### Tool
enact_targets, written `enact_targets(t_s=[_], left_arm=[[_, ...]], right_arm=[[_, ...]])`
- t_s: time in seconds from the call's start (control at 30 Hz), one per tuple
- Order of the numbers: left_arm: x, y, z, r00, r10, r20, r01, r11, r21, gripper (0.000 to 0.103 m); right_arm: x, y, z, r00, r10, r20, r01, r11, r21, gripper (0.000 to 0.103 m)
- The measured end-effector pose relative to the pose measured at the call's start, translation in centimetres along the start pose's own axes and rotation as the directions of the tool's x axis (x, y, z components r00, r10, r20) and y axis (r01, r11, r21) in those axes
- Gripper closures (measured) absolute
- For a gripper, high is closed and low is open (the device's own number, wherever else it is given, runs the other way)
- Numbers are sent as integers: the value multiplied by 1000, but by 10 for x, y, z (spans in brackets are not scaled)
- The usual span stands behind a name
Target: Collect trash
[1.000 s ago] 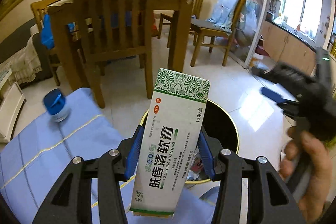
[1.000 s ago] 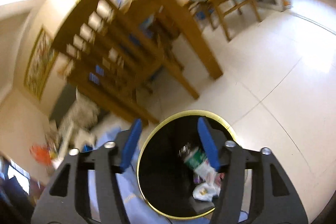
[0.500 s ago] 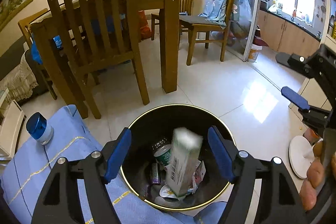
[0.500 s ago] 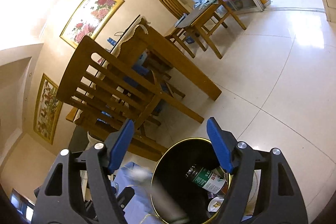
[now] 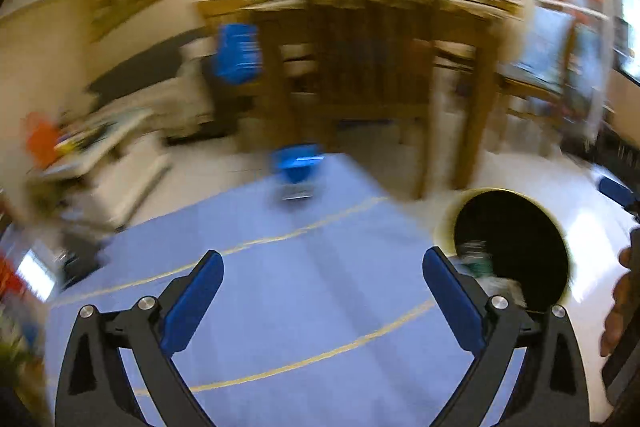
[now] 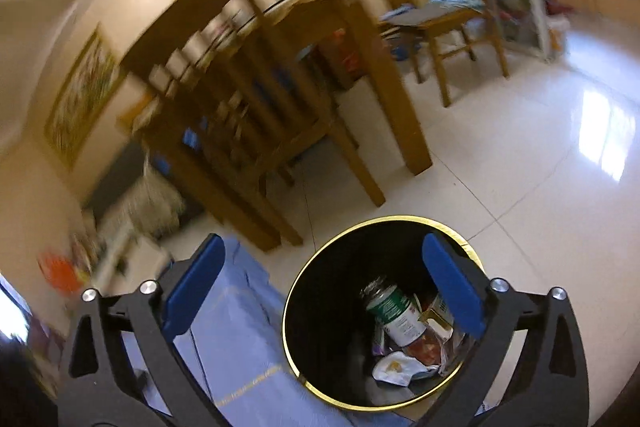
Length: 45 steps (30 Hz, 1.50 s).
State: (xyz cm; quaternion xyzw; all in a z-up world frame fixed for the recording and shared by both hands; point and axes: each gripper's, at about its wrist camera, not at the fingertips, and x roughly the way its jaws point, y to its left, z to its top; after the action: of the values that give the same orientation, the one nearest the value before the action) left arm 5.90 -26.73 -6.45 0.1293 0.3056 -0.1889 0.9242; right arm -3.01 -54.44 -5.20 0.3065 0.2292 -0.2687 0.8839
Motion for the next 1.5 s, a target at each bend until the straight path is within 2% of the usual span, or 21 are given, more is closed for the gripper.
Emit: enact_targets(t_s=[0.03, 0.1, 0.13, 0.2, 0.27, 0.33, 0.37, 0.4, 0.43, 0.47, 0.5, 0.53, 0.6, 0.7, 0.87, 0.97, 1.23, 1.5], left_arm=[[-9, 31, -8, 998, 56, 7, -56, 997, -49, 7], [-19, 67, -16, 991, 134, -8, -134, 986, -103, 7], [-25, 89, -23, 982, 185, -23, -187, 974, -131, 7], [-37, 128, -37, 967, 250, -53, -255, 949, -183, 7], [-48, 155, -48, 956, 284, -73, -293, 930, -221, 7], [-69, 180, -59, 937, 341, -76, -349, 905, -244, 7], [-77, 188, -63, 929, 362, -70, -368, 896, -249, 7], [-87, 195, -66, 923, 380, -61, -383, 887, -257, 7], [-101, 205, -71, 918, 392, -50, -390, 879, -275, 7], [-111, 210, -73, 917, 397, -44, -392, 874, -288, 7], [-122, 215, -74, 916, 398, -39, -390, 869, -304, 7], [-135, 221, -76, 918, 396, -28, -383, 865, -323, 7], [-153, 226, -75, 919, 395, -6, -373, 862, -343, 7], [-174, 232, -73, 915, 402, 37, -362, 856, -368, 7], [-181, 230, -77, 925, 377, 52, -333, 867, -371, 7], [-181, 226, -79, 925, 376, 45, -339, 875, -345, 7], [-184, 222, -81, 932, 358, 58, -318, 883, -345, 7], [-180, 222, -82, 932, 361, 43, -326, 882, -341, 7]], right_arm=[[6, 22, -9, 999, -24, -25, 23, 997, -74, 5], [18, 63, -29, 996, -57, -70, 41, 977, -210, 5], [26, 92, -45, 992, -59, -109, 25, 956, -293, 5], [35, 132, -73, 985, -58, -165, -10, 923, -384, 5], [39, 177, -108, 972, -64, -228, -52, 882, -468, 6], [31, 216, -142, 961, -62, -271, -100, 833, -544, 6], [14, 236, -162, 962, -4, -274, -157, 812, -562, 6], [0, 245, -171, 957, 64, -283, -216, 809, -547, 6], [-14, 250, -176, 944, 138, -299, -282, 807, -519, 6], [-32, 257, -178, 920, 235, -314, -365, 807, -464, 6], [-47, 263, -178, 912, 275, -303, -390, 809, -440, 6], [-59, 269, -177, 914, 289, -286, -394, 802, -449, 6], [-96, 290, -176, 928, 303, -216, -372, 765, -527, 6], [-132, 308, -180, 924, 341, -175, -376, 719, -585, 6], [-150, 323, -197, 946, 296, -136, -309, 686, -658, 5], [-152, 318, -199, 937, 306, -170, -341, 689, -639, 5], [-148, 303, -196, 939, 290, -185, -340, 711, -615, 5], [-151, 299, -193, 935, 299, -190, -351, 708, -614, 5]])
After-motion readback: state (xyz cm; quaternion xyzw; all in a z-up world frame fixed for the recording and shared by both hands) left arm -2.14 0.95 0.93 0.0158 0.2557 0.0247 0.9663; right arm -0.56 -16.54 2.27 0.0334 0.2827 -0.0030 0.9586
